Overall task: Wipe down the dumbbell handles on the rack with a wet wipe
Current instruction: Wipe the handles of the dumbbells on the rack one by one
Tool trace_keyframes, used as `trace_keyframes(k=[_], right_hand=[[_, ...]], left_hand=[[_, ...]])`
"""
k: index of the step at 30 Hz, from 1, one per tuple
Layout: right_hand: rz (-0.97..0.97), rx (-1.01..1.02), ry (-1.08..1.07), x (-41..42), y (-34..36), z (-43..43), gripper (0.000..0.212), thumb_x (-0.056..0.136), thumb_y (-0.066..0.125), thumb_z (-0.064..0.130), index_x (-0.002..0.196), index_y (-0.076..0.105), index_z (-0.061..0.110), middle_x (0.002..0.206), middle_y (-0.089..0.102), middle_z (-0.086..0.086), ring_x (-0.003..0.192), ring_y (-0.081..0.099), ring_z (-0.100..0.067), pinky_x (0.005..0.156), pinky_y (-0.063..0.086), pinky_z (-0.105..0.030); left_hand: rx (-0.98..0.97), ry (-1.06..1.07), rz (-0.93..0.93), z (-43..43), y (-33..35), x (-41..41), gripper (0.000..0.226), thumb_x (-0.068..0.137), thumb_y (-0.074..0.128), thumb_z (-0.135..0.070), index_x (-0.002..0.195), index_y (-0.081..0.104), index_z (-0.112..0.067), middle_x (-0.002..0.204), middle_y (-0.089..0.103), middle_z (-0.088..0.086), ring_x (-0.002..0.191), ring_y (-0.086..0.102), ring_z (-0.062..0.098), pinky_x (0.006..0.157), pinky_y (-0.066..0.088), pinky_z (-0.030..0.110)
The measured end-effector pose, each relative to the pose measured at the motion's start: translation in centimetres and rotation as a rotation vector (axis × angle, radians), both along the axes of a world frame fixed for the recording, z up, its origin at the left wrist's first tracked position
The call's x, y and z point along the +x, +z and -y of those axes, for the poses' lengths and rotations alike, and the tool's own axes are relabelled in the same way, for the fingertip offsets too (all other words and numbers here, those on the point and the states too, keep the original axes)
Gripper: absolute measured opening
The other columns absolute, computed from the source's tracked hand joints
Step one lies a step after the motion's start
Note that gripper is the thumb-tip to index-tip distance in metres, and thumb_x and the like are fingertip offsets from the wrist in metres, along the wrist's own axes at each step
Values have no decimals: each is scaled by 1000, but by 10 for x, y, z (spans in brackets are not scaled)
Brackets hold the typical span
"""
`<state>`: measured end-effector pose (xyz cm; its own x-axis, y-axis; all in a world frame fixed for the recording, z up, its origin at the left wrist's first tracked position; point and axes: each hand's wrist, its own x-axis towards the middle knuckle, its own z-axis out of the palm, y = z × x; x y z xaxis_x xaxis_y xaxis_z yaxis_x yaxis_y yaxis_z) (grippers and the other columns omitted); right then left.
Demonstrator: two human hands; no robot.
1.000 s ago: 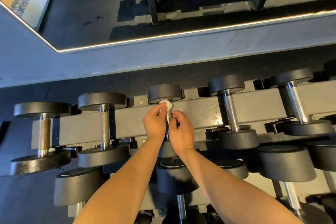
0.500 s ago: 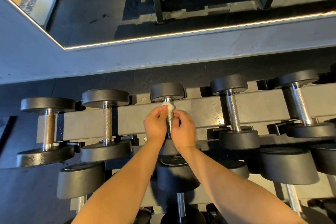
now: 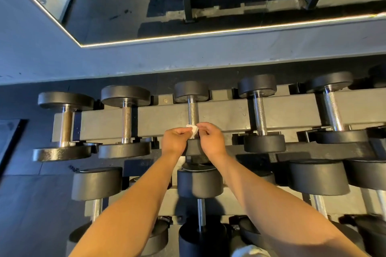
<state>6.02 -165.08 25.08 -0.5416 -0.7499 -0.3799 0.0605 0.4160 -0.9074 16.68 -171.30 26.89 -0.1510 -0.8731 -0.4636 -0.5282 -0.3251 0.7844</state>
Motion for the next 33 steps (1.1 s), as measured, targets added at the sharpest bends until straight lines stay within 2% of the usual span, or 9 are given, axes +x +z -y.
trace_keyframes(k=[6,9,12,17,19,22,25,29,33], right_hand=[[19,-15,24,-2,11,-12,21,97,58,7,109,69,20,105,69,5,98,64,-7,89,51,-21],[23,-61,38,-5,19,-11,19,97,59,8,112,67,19,101,66,9,89,61,8,76,48,-8],[67,-96,-11,-8,23,-3,22,98,57,7,114,64,20,102,61,13,86,57,17,71,45,-2],[146,-144,-33,-9,24,18,28,96,61,4,116,70,22,109,71,4,99,68,-7,87,56,-22],[81,-124,-44,-11,23,30,29,96,60,3,115,71,21,112,69,1,102,66,-10,88,54,-19],[-121,-86,-72,-16,23,46,31,97,58,5,123,69,17,120,61,1,105,56,-6,80,41,0],[-178,-106,-77,-19,22,61,29,97,58,2,122,69,10,118,55,0,102,49,-4,76,32,8],[-266,-122,-26,-14,13,77,25,96,60,5,117,72,12,118,57,-2,105,52,-11,79,38,0],[-464,-97,57,-12,3,73,23,97,63,15,117,73,20,108,58,5,101,37,-7,86,35,-18]], left_hand=[[-116,-64,64,-9,6,-2,15,94,71,-22,106,80,-20,104,77,-3,97,70,10,91,54,23],[-253,-125,4,-20,10,-5,18,98,66,-20,111,78,-23,101,76,-10,89,68,-3,81,51,10],[-268,-195,-63,-20,9,-13,28,102,56,-17,123,73,-26,113,74,-10,102,66,-1,87,50,13],[-228,-151,-68,-14,6,-22,31,107,45,-18,132,57,-31,119,65,-9,106,62,4,85,48,17],[-285,-120,-62,-11,2,-22,31,105,46,-16,129,55,-34,119,62,-9,105,60,4,86,49,20],[-307,-79,-23,-5,-7,-22,28,105,46,-16,127,55,-31,118,63,-7,105,61,9,89,50,27],[-319,-70,-2,-5,-13,-22,25,107,43,-20,123,58,-33,116,63,-8,104,59,4,89,45,21],[-297,-21,24,-4,-22,-22,31,109,39,-26,132,60,-25,125,61,-7,111,56,4,98,44,22],[-287,-8,19,-4,-20,-22,33,109,37,-31,133,59,-30,124,61,-13,112,56,-1,97,44,19]])
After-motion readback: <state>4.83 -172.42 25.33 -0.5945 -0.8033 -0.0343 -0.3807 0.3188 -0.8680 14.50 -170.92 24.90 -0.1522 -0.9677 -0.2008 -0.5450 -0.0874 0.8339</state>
